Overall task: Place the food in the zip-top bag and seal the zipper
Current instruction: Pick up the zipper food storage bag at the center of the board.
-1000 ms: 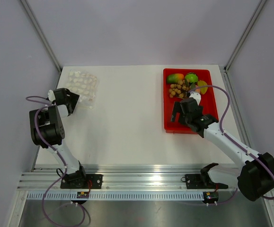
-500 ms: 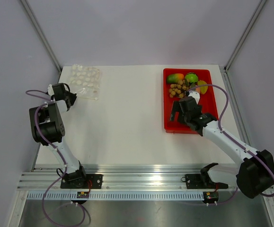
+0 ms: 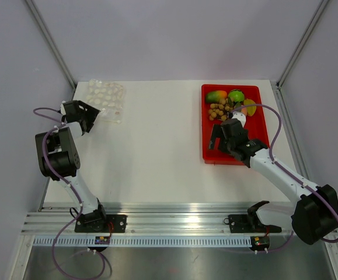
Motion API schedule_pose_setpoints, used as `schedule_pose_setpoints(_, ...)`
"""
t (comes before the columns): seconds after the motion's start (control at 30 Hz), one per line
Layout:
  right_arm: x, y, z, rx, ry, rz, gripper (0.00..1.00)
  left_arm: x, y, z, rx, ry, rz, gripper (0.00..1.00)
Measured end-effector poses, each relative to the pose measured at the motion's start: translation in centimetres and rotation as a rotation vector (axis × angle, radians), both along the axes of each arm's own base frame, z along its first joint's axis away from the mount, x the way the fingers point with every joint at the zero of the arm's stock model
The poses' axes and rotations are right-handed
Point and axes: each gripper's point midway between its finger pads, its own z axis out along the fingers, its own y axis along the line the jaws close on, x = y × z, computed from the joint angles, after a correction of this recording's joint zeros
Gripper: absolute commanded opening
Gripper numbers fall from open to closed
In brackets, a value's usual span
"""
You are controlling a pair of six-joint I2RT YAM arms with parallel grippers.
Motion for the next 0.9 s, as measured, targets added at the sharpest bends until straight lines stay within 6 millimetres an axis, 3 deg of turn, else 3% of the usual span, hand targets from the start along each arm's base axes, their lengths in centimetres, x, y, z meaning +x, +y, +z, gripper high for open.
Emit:
schedule_pose_setpoints(0.23,0.0,0.0,0.0,0.001,0.0,0.0,0.99,1.1,-0.6,0.6,-0.038,-0.077,-0.018,0.72)
schedule_pose_setpoints(0.53,0.1,0.1,0.0,-0.001,0.003,0.0,0.99,1.9,-1.2,-1.8,-0.103,-0.089,-0.034,0.7)
schedule_pose_setpoints(0.9,0.4,0.2,-0.5,-0.01,0.019,0.001,0.99,3.0,-1.2,-0.4,-0.115,-0.165,-0.033,0.6)
